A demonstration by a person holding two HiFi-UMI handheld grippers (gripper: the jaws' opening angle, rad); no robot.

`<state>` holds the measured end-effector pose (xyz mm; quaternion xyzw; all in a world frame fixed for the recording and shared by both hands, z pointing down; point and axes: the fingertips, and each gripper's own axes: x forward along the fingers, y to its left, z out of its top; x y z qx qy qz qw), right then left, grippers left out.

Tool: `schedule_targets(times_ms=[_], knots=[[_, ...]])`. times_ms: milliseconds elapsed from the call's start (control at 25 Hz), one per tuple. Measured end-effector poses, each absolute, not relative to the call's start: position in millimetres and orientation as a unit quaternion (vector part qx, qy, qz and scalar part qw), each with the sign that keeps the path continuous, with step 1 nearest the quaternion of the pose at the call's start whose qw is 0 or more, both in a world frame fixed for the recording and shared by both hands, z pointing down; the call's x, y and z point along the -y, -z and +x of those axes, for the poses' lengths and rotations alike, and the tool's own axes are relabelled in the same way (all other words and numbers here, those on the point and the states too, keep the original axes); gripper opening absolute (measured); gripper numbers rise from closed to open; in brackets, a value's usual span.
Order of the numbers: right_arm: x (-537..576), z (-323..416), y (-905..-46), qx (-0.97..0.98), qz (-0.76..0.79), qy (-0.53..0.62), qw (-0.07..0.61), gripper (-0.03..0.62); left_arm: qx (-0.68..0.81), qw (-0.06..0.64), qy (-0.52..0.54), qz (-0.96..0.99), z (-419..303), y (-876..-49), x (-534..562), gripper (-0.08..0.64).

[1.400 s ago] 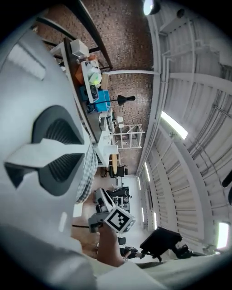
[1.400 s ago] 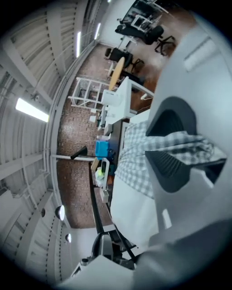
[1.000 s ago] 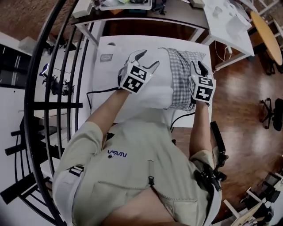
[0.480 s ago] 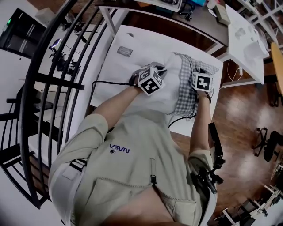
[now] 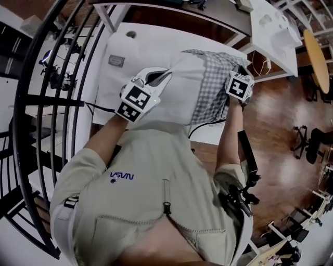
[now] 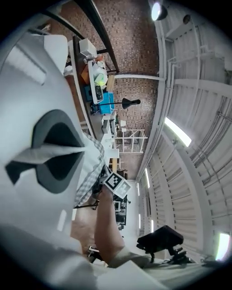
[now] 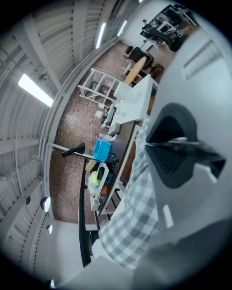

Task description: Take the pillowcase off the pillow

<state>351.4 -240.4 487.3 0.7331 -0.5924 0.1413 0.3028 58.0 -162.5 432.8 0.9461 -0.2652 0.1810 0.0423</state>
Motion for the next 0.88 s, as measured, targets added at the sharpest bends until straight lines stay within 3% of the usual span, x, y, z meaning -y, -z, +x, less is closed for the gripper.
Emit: schedule_targets(times_ms=[520,640,800,880], knots=[[165.1,462.4,-552.2,0.461,0.797,-0.239,0.310,0.021,0.285,0.079,-0.173,0.940,41.9,-465.8,174.1,0.018],[169.3,448.9,-565.5,0.509,0.776,-0.243,0.282,0.031,0.266,0.048,-0.200,0.942,59.4,-478.4,182.5,0.046],[160.1,421.2,-531.4,0.552,0.772,-0.214,0.231,0.119,0.258,-0.019,-0.222,0.940,69.9,-467.0,180.2,0.124],[139.8,393.8,-505.8,0.582,0.767,-0.181,0.201,0.126,0.235,-0.048,-0.227,0.944,70.8,-454.1,157.2,0.150]])
